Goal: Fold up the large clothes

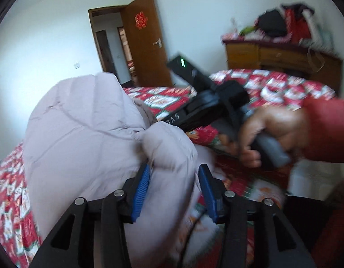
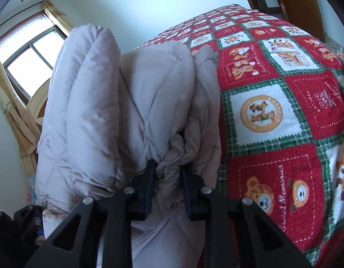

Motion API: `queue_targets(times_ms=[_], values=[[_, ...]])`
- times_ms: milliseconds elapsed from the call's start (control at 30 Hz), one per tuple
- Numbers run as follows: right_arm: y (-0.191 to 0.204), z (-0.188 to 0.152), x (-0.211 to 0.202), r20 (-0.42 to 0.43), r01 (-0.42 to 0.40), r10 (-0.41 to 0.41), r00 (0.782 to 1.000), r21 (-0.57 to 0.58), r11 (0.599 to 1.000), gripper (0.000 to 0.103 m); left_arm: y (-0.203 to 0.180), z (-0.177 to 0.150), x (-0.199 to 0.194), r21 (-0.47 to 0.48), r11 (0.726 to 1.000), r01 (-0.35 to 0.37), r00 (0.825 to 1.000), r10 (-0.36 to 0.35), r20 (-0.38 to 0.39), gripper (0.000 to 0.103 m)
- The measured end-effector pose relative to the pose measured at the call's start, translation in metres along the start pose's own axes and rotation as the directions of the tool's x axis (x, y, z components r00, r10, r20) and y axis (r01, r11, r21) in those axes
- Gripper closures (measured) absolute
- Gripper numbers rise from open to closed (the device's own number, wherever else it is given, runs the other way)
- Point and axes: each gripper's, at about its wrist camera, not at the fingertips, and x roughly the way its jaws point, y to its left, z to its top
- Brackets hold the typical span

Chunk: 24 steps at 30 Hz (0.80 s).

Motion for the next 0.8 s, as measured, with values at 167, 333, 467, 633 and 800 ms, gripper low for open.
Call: queue_targets(times_ms=[167, 333, 467, 633, 800], values=[[-0.007, 0.002, 0.003, 0.007, -0.022, 0.022, 1.000, 0.019, 1.000, 0.080, 0.053, -0.012, -0.068, -0.163, 0.986, 0.045, 0.995, -0.031, 0.091, 0.045], [-0.007, 0.001, 0.003, 0.010, -0.026, 0.026, 1.000, 0.021, 0.999, 0.080, 0.161, -0.023, -0.070, -0.491, 0.857, -0.155, 0.973, 0.218, 0.074, 0.037], [-0.004, 0.001, 0.003, 0.005, -0.014, 0.014, 1.000, 0.016, 1.000, 0.080, 0.224, -0.014, -0.025, -0.652, 0.737, -0.179, 0.965, 0.262, 0.031, 0.037], [-0.001, 0.003, 0.006, -0.007, -0.001, 0.001, 1.000, 0.008, 1.000, 0.080, 0.198, 0.035, 0.037, -0.516, 0.843, -0.153, 0.980, 0.197, 0.031, 0.037], [-0.010, 0.005, 0.012, -0.014, -0.051, 0.052, 0.999, 0.050, 0.997, 0.080, 0.169, 0.050, 0.078, -0.383, 0.913, -0.138, 0.990, 0.134, -0.037, 0.037]])
